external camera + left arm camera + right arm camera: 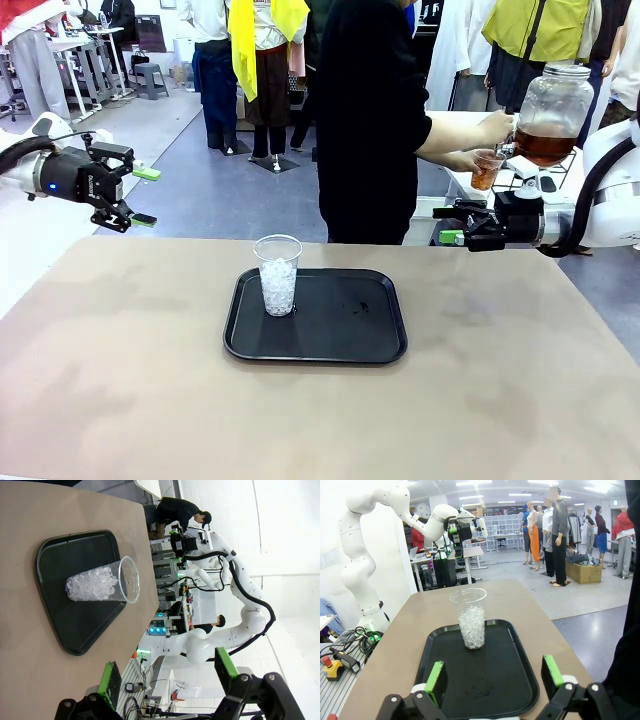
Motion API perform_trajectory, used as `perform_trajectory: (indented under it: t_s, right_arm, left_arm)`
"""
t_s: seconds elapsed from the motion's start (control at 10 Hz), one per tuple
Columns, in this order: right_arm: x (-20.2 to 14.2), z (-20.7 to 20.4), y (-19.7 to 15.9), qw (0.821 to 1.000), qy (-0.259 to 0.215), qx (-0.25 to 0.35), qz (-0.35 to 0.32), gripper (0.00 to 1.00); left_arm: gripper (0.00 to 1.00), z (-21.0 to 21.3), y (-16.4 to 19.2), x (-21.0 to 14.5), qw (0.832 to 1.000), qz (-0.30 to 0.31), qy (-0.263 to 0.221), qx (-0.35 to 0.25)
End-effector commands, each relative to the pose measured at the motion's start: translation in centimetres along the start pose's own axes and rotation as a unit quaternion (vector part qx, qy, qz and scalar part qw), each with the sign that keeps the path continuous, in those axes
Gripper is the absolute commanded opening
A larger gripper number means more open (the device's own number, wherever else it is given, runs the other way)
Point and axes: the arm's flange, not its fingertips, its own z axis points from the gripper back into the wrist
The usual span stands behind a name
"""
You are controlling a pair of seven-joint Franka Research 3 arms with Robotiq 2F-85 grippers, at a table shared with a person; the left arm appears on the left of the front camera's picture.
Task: Pour the drink into the iced cup.
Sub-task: Pick up the iced cup indicated by the human and present it to them.
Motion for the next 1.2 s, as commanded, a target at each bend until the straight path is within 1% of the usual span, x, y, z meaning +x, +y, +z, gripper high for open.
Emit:
perform_trajectory:
  t_s: [0.0,1.1]
  right_arm:
    - [0.18,0.23,0.1,1.0,-0.004,0.004,-0.007,1.0]
    - [0.18,0.23,0.1,1.0,-0.004,0.004,-0.007,1.0]
  left_arm:
    - [1.0,-0.03,-0.16,-0.18,1.0,0.004,-0.003,-0.002]
    - [1.0,-0.03,-0.16,-0.18,1.0,0.004,-0.003,-0.002]
